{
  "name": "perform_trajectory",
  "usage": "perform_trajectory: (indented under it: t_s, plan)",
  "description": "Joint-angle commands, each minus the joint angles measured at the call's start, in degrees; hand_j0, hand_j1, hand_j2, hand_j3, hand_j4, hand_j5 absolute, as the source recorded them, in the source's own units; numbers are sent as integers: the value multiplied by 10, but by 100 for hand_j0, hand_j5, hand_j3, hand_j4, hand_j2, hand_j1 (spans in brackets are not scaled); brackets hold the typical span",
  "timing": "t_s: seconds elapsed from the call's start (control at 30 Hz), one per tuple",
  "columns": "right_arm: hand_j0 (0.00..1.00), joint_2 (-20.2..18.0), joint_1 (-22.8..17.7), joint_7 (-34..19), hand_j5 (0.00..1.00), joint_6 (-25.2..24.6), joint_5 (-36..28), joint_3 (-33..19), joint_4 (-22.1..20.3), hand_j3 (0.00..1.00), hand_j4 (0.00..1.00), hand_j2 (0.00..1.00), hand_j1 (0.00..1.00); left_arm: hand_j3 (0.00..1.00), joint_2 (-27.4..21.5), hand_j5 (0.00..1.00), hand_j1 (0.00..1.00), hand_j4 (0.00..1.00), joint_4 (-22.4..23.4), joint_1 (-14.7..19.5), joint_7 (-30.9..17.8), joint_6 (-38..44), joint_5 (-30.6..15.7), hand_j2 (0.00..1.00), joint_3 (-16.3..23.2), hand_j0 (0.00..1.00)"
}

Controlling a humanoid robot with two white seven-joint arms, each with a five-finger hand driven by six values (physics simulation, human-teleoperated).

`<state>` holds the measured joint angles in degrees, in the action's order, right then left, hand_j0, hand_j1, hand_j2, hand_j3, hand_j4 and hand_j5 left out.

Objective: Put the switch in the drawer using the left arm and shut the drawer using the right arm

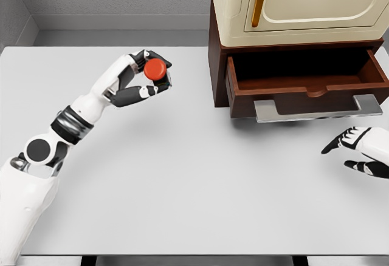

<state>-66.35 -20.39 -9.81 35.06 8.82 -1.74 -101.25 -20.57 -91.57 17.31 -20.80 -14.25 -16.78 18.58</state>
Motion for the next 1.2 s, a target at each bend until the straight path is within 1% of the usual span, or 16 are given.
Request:
perform_trajectory:
  t_s: [0.0,0.07,0.13,0.23,0.37,0.47,0.57,0.6,0.67,0.8,0.87,0.97,1.1,1.17]
  plan:
    - [69,-1,0,0,69,-1,-6,-1,-1,69,69,69,69,47,11,47,47,47,-5,0,0,4,-3,47,11,47]
    - [69,-1,-1,0,69,-1,-6,-1,0,69,69,69,69,47,21,47,47,47,-13,1,0,18,-2,47,11,47]
    - [69,-1,-1,0,69,-1,-5,-2,0,69,69,69,69,47,28,47,47,47,-40,2,1,48,0,47,11,47]
    - [68,-1,-2,0,68,-1,-6,-2,-1,68,68,68,68,47,45,47,47,47,-41,7,1,50,3,47,12,47]
    - [69,-1,-2,0,69,-1,-5,-2,0,69,69,69,69,47,47,47,47,47,-44,22,1,50,3,47,15,47]
    - [72,-1,-2,0,72,-1,-5,-2,0,72,72,72,72,47,48,47,47,47,-48,36,1,50,3,47,36,47]
    - [72,0,-2,1,72,-1,-5,-3,0,72,72,72,72,47,75,47,47,47,-48,38,1,50,10,47,39,47]
    - [74,0,-2,1,74,-1,-5,-2,0,74,74,74,74,47,83,47,47,47,-48,47,1,50,16,47,40,47]
    - [74,0,-1,1,74,-1,-5,-2,0,74,74,74,74,47,91,47,47,47,-47,56,1,50,32,47,47,47]
    - [74,0,-2,1,74,-1,-5,-2,0,74,74,74,74,47,101,47,47,47,-42,77,1,51,40,47,60,47]
    - [75,0,-2,1,75,-1,-5,-2,0,75,75,75,75,47,113,47,47,47,-42,86,1,73,57,47,64,47]
    - [76,1,-2,1,76,-1,-5,-2,0,76,76,76,76,47,133,47,47,47,-42,94,1,73,81,47,65,47]
    - [77,1,-2,1,77,-1,-4,-3,0,77,77,77,77,46,143,46,46,46,-34,113,1,76,86,46,86,46]
    - [77,2,-2,1,77,-1,-4,-4,0,77,77,77,77,46,161,46,46,46,-30,120,1,75,129,46,91,46]
